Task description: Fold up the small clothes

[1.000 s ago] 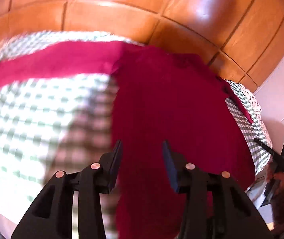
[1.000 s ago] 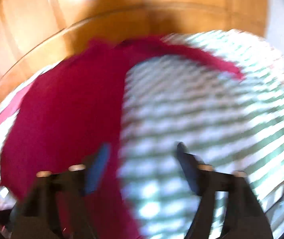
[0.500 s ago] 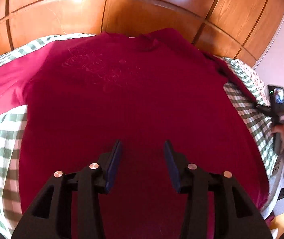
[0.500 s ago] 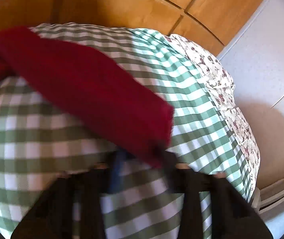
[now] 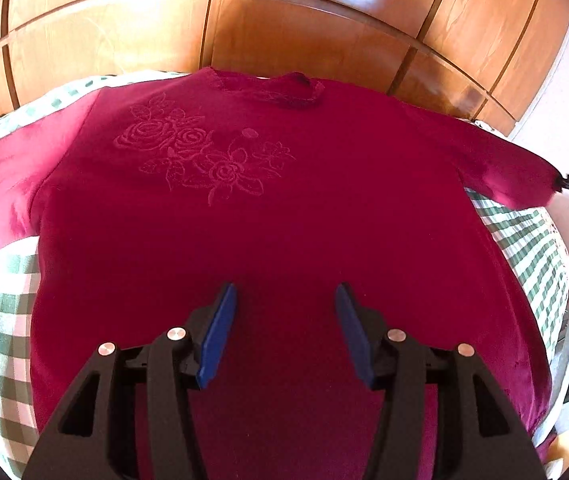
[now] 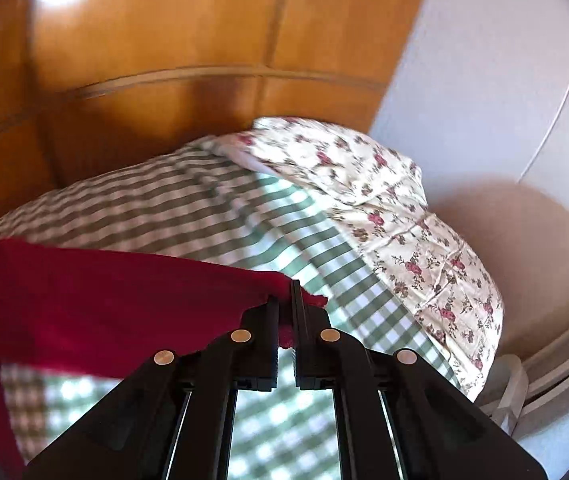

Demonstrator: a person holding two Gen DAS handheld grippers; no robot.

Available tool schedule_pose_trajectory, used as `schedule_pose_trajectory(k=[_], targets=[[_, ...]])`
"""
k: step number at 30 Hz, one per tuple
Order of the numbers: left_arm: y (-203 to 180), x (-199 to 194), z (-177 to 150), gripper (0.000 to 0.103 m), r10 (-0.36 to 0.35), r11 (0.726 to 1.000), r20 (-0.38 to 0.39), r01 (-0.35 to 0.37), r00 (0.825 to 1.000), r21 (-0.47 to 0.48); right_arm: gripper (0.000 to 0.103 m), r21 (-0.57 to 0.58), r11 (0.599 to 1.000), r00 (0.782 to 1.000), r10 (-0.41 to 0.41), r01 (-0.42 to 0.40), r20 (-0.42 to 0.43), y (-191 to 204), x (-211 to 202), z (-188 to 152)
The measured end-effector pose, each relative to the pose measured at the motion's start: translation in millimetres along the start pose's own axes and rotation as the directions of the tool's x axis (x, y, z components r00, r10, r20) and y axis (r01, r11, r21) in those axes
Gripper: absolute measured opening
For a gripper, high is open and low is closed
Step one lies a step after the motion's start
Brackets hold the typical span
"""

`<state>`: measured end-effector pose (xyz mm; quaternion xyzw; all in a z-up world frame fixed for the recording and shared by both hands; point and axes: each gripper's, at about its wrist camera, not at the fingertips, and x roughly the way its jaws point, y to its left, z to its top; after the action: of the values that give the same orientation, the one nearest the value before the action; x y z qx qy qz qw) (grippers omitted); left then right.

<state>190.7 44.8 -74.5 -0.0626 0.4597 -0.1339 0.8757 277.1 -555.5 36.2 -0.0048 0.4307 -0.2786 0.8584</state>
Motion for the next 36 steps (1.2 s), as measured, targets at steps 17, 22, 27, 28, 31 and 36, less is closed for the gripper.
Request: schedule_pose_trajectory(k=[17,22,27,28,31,36], targets=[[-7.4,7.5,-3.9,0.063,0.029,1.000,0.024,-0.029,0.999,0.000,0.056,0.468,0.802,0.902,0.430,-0.371,-0.021,31.8,82.6,-70.0],[-5.7,6.8,-4.5,0.064,0.024,1.000,0.033,-0.024,0.999,-0.020,0.005,0.292,0.936,0.971,0.227,-0.198,-0.070,53.4,81.3,-46.8],[-1.1,7.5,-4.8,0.065,0.004,0.999,0.036,-0.003,0.999,-0.033,0.005,0.259,0.957,0.982,0.161,-0.129,-0.103,51.5,89.8,-49.1],[-0.6,7.0,-4.5,0.065,0.002,0.999,0.034,-0.001,0.999,-0.033,0.005,0.244,0.962,0.983,0.151,-0.121,-0.108,56.1,86.7,-47.3],[4.3,-0.8,-2.4,0.065,-0.024,0.998,0.028,0.026,0.999,-0.060,0.005,0.240,0.956,0.980,0.191,-0.172,-0.062,66.8,60.0,-37.1],[25.3,-15.3,-4.8,0.065,-0.053,0.988,0.044,0.059,0.998,-0.139,0.005,0.152,0.927,0.940,0.337,-0.342,0.057,107.6,-5.3,-17.8]])
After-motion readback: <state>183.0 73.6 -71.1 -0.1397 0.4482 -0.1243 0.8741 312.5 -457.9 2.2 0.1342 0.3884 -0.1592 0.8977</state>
